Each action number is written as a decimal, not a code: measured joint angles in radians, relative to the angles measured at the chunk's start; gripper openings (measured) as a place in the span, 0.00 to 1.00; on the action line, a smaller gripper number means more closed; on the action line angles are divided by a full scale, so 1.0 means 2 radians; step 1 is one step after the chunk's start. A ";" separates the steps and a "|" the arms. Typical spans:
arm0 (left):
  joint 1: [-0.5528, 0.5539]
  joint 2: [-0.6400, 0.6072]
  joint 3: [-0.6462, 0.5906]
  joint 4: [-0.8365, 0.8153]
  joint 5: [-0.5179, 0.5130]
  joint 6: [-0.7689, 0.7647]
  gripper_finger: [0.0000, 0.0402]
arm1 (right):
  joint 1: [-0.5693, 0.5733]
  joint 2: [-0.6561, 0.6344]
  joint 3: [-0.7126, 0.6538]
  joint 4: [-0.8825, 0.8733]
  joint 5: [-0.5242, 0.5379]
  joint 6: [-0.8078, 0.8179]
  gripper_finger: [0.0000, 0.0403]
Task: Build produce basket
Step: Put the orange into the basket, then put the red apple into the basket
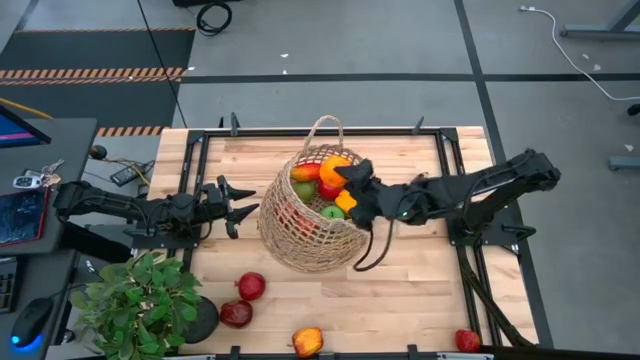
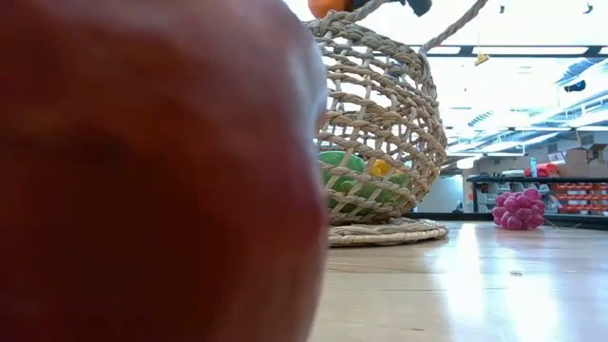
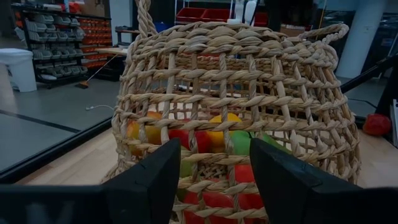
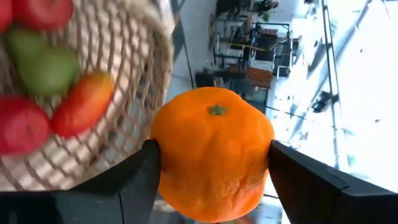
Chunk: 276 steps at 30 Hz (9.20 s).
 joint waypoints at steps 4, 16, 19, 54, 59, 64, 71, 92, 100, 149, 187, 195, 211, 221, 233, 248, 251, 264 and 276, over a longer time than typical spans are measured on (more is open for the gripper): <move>0.000 0.000 0.000 0.000 0.000 0.000 0.49 | 0.005 0.023 0.000 0.000 0.038 -0.045 0.70; 0.000 0.000 0.000 0.000 0.000 0.000 0.50 | -0.011 0.002 0.000 0.011 0.003 0.118 0.70; 0.000 0.000 0.000 0.000 0.000 0.000 0.50 | -0.025 -0.028 0.000 0.011 -0.017 0.220 0.70; 0.000 0.000 0.000 0.000 0.000 0.000 0.50 | -0.149 -0.132 0.000 -0.017 -0.329 0.900 0.70; 0.000 0.000 0.000 0.000 0.000 0.000 0.50 | -0.172 -0.087 0.000 -0.062 -0.370 0.900 0.70; 0.000 0.000 0.000 0.000 0.000 0.000 0.50 | -0.197 -0.032 0.000 -0.088 -0.418 0.891 0.70; 0.000 0.000 0.000 0.000 0.000 0.000 0.50 | -0.217 0.046 0.000 -0.094 -0.431 0.846 0.70; 0.000 0.000 0.000 0.000 0.000 0.000 0.50 | -0.224 0.111 0.029 -0.098 -0.442 0.663 0.98; 0.000 0.000 0.000 0.000 0.000 0.000 0.50 | -0.210 0.079 0.074 -0.160 -0.444 0.624 0.92; 0.000 0.000 0.000 0.000 0.000 0.000 0.50 | 0.161 0.253 0.145 0.031 -0.304 0.696 0.88; 0.000 0.000 0.000 0.000 0.000 0.000 0.48 | 0.221 0.381 0.124 0.213 -0.166 0.758 0.88; 0.000 0.000 0.000 0.000 0.000 0.000 0.49 | 0.222 0.380 0.079 0.267 -0.165 0.772 0.88; 0.000 0.000 0.000 0.000 0.000 0.000 0.49 | 0.223 0.380 0.002 0.376 -0.198 0.769 0.88; 0.000 0.000 0.000 0.000 0.000 0.000 0.48 | 0.243 0.380 0.016 0.440 -0.201 0.715 0.88; 0.000 0.000 0.000 0.000 0.000 0.000 0.49 | 0.281 0.471 0.203 0.337 -0.185 0.632 0.88; 0.000 0.000 0.000 0.000 0.000 0.000 0.49 | 0.226 0.469 0.213 0.207 -0.178 0.713 0.88; 0.000 0.000 0.000 0.000 0.000 0.000 0.49 | 0.219 0.469 0.213 0.198 -0.188 0.713 0.88; 0.000 0.000 0.000 0.000 0.000 0.000 0.49 | 0.195 0.470 0.213 0.138 -0.201 0.743 0.88; 0.000 0.000 0.000 0.000 0.000 0.000 0.49 | 0.183 0.471 0.213 0.087 -0.195 0.782 0.88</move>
